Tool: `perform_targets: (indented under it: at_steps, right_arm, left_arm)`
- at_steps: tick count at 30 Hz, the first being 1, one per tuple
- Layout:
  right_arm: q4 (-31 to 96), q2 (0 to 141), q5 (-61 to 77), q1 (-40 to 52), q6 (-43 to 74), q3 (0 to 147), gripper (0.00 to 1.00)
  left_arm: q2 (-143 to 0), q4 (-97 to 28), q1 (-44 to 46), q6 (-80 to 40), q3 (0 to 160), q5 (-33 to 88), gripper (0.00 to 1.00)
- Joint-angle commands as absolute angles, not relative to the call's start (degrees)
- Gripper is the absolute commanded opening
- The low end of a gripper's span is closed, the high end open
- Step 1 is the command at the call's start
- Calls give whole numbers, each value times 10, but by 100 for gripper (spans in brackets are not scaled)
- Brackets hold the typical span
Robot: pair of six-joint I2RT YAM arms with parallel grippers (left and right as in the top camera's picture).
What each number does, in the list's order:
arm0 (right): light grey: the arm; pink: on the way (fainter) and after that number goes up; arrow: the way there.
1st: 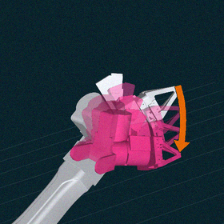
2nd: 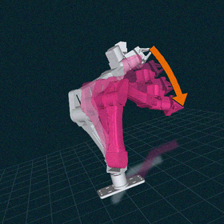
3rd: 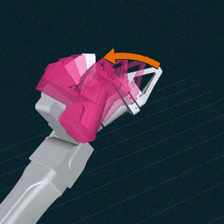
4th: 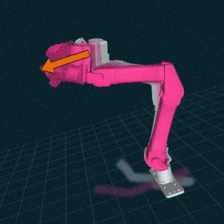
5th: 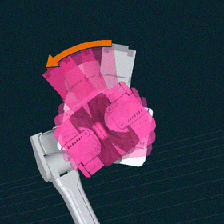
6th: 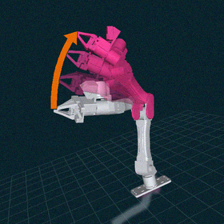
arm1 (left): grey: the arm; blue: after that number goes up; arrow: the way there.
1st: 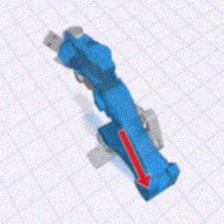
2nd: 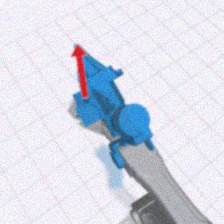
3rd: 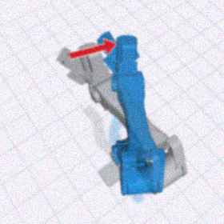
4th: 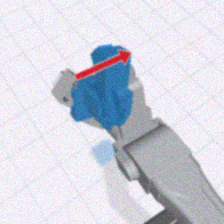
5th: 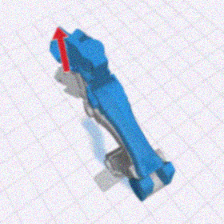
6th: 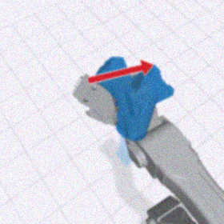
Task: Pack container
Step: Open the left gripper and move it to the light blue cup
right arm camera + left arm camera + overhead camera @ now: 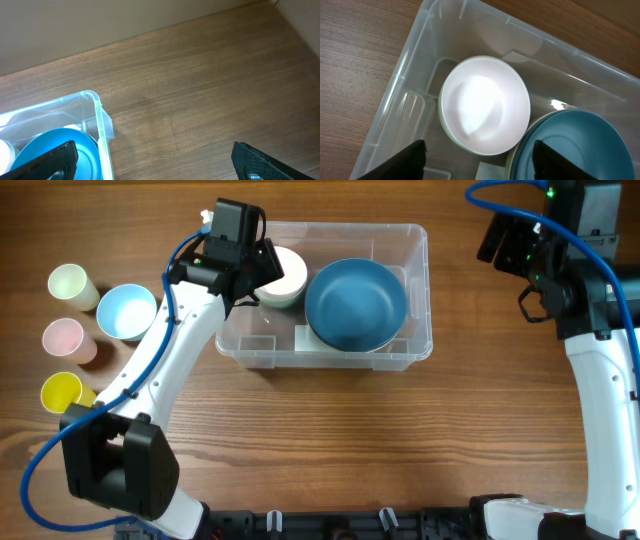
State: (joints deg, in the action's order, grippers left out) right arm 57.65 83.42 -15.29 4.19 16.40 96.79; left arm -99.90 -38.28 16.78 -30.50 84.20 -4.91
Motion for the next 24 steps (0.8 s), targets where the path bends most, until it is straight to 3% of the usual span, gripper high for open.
perform_targets:
  at_steps: [1, 7, 18, 24]
  right_arm:
    - [575, 841, -161, 41, 166, 976, 99]
    - [575, 841, -161, 41, 166, 976, 100]
    - [575, 841, -161, 41, 166, 976, 100]
    - [575, 841, -161, 41, 166, 976, 100]
  left_arm:
    - [-999, -384, 153, -307, 856, -59, 69]
    - [-927, -442, 91, -326, 856, -64, 63]
    - [-887, -627, -174, -475, 844, -73, 82]
    - [-891, -528, -224, -494, 728, -14, 82]
